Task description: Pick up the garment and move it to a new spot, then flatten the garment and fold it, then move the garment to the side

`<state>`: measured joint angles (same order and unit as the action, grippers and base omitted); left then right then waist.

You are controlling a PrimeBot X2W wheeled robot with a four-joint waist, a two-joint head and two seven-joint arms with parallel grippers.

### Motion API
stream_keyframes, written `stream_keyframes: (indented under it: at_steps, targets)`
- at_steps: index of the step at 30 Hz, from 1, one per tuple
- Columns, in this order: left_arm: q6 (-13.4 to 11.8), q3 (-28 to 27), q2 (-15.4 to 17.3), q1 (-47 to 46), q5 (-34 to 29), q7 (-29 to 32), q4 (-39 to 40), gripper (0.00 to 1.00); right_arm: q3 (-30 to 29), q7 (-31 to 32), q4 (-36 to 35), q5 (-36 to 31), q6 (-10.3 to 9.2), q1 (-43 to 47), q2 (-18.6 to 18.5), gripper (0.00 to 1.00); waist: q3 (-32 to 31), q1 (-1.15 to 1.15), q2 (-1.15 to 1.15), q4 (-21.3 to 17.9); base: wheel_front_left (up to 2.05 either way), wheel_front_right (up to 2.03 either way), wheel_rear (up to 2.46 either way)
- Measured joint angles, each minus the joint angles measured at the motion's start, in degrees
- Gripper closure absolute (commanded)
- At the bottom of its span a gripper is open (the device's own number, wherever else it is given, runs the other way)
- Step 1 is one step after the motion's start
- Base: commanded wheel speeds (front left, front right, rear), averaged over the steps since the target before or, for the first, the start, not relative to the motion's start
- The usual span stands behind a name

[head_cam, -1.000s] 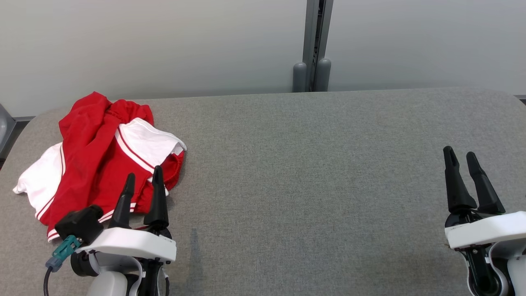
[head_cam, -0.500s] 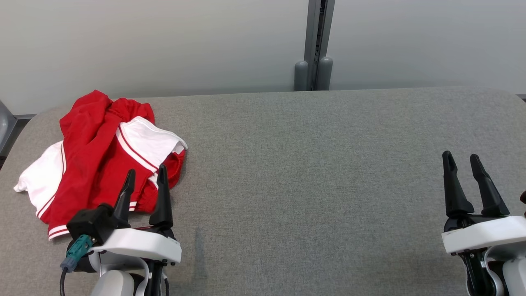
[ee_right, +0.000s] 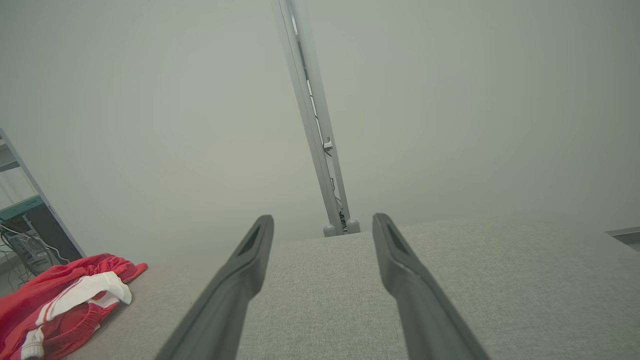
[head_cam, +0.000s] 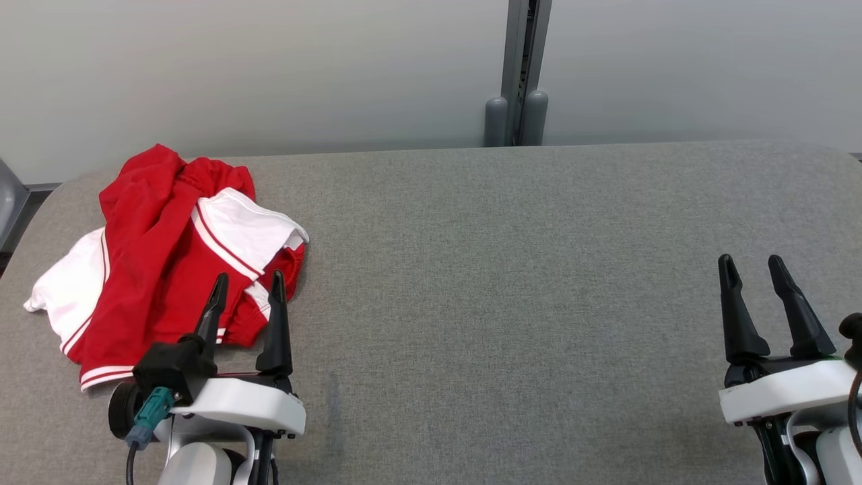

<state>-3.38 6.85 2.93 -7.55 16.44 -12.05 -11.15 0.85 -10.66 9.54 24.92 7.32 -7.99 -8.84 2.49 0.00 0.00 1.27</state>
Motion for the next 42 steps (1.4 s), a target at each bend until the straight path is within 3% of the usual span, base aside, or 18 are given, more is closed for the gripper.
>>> stream_keyframes:
  at_steps: [34, 42]
  targets:
    - [-1.05, 0.05, -0.04, -0.27, -13.37, -2.92, -0.23, 0.00, 2.44, -4.24, -3.25, -11.15, 0.10, 1.13, -1.62, 0.00, -0.38, 0.00, 0.00, 0.45, 0.00, 0.00, 0.00]
    - [-0.88, -0.57, -0.08, -0.26, -13.33, -2.94, 0.00, 0.00, 2.15, -4.25, -3.76, -11.00, 0.10, 1.50, -1.32, 0.00, -0.22, 0.00, 0.00, 0.49, 0.00, 0.00, 0.00]
